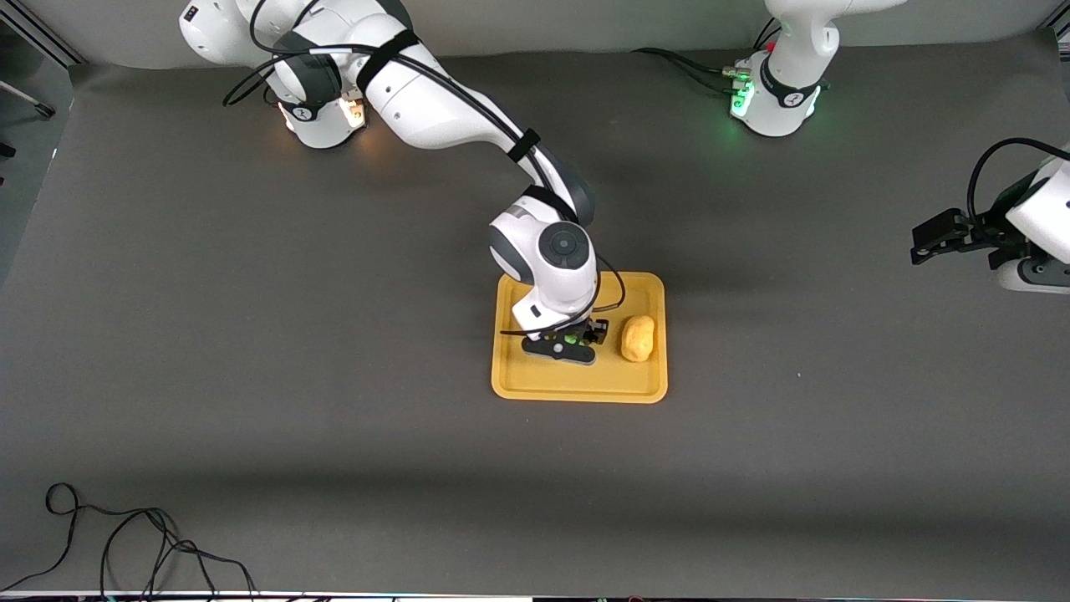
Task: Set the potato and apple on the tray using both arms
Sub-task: 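Carry the apple with the right gripper and lower it onto the tray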
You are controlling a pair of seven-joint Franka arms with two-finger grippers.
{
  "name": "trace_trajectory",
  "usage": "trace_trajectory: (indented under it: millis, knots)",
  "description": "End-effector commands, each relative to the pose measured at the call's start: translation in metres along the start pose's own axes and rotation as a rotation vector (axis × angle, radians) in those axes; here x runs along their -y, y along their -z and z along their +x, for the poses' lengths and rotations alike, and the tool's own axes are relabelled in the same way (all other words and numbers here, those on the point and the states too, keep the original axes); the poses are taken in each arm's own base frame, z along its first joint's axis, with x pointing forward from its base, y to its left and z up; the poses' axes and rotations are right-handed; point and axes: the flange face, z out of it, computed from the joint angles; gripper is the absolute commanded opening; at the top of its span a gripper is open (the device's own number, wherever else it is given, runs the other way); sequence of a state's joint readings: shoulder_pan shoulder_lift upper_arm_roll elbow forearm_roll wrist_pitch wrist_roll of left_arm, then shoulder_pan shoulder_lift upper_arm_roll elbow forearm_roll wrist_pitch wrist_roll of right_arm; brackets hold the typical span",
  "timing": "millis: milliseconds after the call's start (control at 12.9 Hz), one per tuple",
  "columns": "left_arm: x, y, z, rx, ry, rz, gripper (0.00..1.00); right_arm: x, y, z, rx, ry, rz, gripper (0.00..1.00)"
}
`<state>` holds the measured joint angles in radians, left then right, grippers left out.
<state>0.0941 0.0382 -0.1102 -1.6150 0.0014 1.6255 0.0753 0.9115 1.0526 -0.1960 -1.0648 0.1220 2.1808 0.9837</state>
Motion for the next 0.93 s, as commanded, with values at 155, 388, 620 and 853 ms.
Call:
trace_trajectory:
  millis: [155,388,620,853]
  knots:
    - [0.001,0.001,-0.002,-0.006,-0.013,0.003,1.00,0.003,0.055,0.010,-0.002,-0.030,0.035,1.00]
    - [0.001,-0.001,-0.001,-0.005,-0.013,0.002,1.00,-0.009,0.188,0.013,0.047,-0.037,0.014,1.00]
    - [0.001,-0.001,-0.001,-0.005,-0.013,0.002,1.00,-0.040,0.304,0.006,0.084,-0.041,0.018,1.00]
    - [0.001,0.000,-0.001,-0.006,-0.013,0.001,1.00,-0.093,0.367,0.009,0.093,-0.048,-0.082,1.00]
